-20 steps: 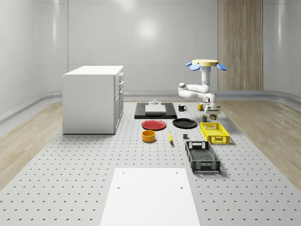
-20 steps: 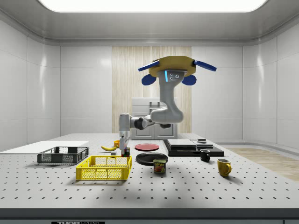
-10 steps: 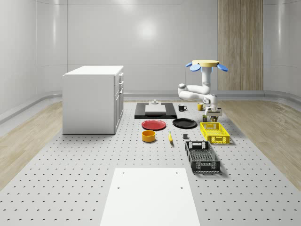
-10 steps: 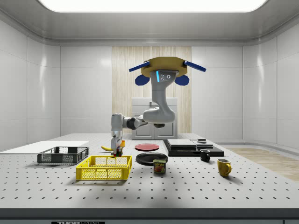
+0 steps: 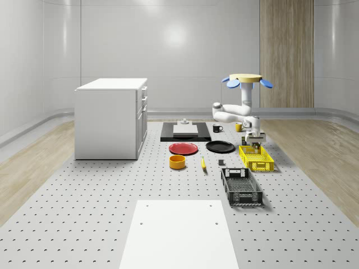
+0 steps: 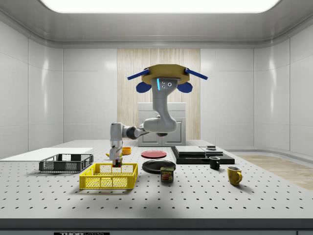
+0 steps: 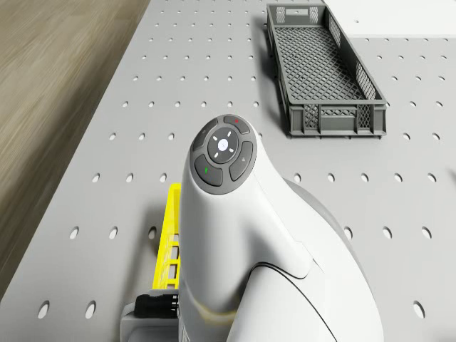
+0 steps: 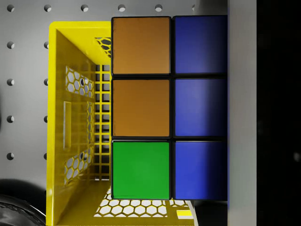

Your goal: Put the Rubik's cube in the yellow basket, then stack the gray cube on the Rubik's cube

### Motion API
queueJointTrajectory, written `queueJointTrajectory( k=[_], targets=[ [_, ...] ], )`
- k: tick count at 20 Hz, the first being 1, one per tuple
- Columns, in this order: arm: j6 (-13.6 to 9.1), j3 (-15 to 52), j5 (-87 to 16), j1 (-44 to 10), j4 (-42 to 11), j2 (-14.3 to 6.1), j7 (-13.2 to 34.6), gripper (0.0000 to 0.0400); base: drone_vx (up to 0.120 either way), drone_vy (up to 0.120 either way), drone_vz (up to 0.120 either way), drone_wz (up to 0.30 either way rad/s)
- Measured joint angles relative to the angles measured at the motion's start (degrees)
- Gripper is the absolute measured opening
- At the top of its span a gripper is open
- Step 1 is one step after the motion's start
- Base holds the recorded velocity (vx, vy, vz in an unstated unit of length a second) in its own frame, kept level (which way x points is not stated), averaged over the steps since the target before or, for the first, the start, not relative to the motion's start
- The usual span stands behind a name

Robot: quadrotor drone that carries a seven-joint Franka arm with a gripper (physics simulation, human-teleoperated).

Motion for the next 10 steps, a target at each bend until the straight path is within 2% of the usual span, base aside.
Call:
queueJointTrajectory(
  k=[1,2,3,7,10],
  targets=[
    [0.04,0.00,0.02,-0.01,0.00,-0.04,0.01,0.0325,0.000,-0.120,-0.120,0.000],
    [0.08,0.01,0.03,-0.02,0.00,-0.08,0.01,0.0325,0.000,-0.120,0.000,0.000],
    [0.12,0.01,0.05,-0.03,0.00,-0.13,0.02,0.0325,0.000,0.000,0.000,0.000],
    [0.26,0.03,0.11,-0.06,0.01,-0.28,0.04,0.0325,0.120,0.000,0.000,0.000],
    [0.60,-0.59,-0.43,-0.16,0.13,-0.41,0.06,0.0325,0.013,0.000,0.000,0.000]
  ],
)
